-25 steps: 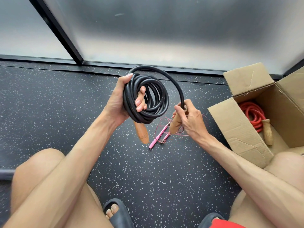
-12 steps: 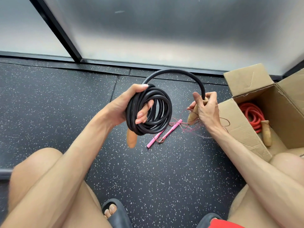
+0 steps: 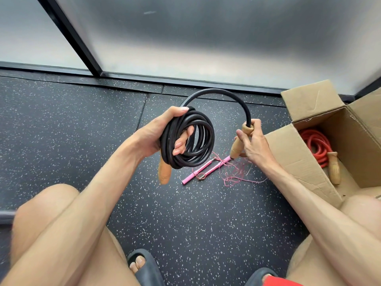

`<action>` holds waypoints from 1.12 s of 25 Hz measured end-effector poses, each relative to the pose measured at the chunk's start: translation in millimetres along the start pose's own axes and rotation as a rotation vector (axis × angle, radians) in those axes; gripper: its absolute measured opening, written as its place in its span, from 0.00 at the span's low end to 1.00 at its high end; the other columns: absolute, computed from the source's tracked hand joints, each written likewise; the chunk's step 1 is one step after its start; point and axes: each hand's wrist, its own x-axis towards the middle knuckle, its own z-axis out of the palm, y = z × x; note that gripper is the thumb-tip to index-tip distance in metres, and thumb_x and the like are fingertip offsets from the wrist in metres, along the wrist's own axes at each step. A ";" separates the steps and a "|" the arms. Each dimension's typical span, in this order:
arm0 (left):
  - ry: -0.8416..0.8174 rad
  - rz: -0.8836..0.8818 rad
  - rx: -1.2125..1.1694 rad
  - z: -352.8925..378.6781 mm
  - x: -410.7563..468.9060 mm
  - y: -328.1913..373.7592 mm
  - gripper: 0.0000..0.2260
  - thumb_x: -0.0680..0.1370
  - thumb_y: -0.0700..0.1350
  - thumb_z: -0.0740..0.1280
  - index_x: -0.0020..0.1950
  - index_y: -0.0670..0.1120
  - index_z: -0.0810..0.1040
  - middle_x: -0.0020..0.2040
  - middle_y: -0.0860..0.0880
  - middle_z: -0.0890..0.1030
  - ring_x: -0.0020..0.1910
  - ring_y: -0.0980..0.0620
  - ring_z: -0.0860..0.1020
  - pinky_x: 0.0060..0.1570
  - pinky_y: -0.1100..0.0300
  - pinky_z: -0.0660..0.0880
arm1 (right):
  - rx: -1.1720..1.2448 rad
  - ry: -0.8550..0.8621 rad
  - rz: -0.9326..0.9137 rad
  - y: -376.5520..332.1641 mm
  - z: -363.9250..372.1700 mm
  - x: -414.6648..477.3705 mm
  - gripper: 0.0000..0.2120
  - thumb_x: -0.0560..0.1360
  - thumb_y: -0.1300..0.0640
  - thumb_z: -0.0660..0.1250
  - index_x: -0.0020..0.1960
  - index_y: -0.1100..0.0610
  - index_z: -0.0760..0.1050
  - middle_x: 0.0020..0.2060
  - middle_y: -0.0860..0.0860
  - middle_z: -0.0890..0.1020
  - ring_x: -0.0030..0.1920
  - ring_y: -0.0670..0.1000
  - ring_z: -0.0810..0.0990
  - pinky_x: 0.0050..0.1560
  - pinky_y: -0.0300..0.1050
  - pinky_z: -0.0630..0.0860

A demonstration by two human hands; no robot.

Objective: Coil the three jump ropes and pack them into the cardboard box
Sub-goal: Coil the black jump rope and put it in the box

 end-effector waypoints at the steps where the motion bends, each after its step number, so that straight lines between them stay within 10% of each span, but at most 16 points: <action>1: -0.012 -0.002 0.005 0.9 0.0 -0.4 0.23 0.82 0.57 0.54 0.45 0.38 0.74 0.23 0.44 0.70 0.20 0.46 0.69 0.34 0.51 0.67 | 0.006 0.023 0.010 1.1 -0.1 -0.6 0.13 0.82 0.51 0.63 0.61 0.53 0.62 0.46 0.43 0.78 0.50 0.58 0.83 0.45 0.62 0.82; 7: 0.069 0.052 -0.027 -0.4 4.6 -3.0 0.23 0.81 0.58 0.55 0.45 0.38 0.75 0.24 0.44 0.70 0.21 0.45 0.69 0.35 0.51 0.68 | 0.165 0.064 0.116 -6.1 -2.2 1.3 0.13 0.82 0.51 0.62 0.60 0.58 0.65 0.38 0.56 0.82 0.35 0.54 0.82 0.44 0.63 0.82; 14: 0.573 0.172 -0.343 -2.3 23.2 -13.0 0.23 0.79 0.64 0.63 0.42 0.43 0.76 0.29 0.45 0.76 0.28 0.46 0.75 0.34 0.57 0.76 | -0.179 -0.390 0.106 -11.1 24.0 -19.7 0.13 0.82 0.47 0.61 0.57 0.56 0.72 0.48 0.56 0.83 0.45 0.56 0.83 0.50 0.63 0.80; 20: 0.782 0.216 -0.301 34.8 40.5 -31.9 0.19 0.80 0.58 0.65 0.47 0.40 0.74 0.33 0.41 0.79 0.29 0.45 0.80 0.35 0.52 0.80 | 0.359 -0.502 0.217 -36.5 39.6 -44.9 0.27 0.82 0.59 0.63 0.74 0.48 0.52 0.50 0.66 0.81 0.36 0.68 0.82 0.27 0.52 0.80; 28: 0.845 0.120 -0.107 77.0 62.8 -56.3 0.29 0.77 0.67 0.64 0.42 0.39 0.80 0.40 0.39 0.86 0.37 0.43 0.85 0.42 0.50 0.81 | 0.021 -0.399 0.028 -31.7 41.8 -56.3 0.27 0.73 0.46 0.73 0.66 0.44 0.63 0.44 0.41 0.77 0.43 0.44 0.78 0.44 0.42 0.72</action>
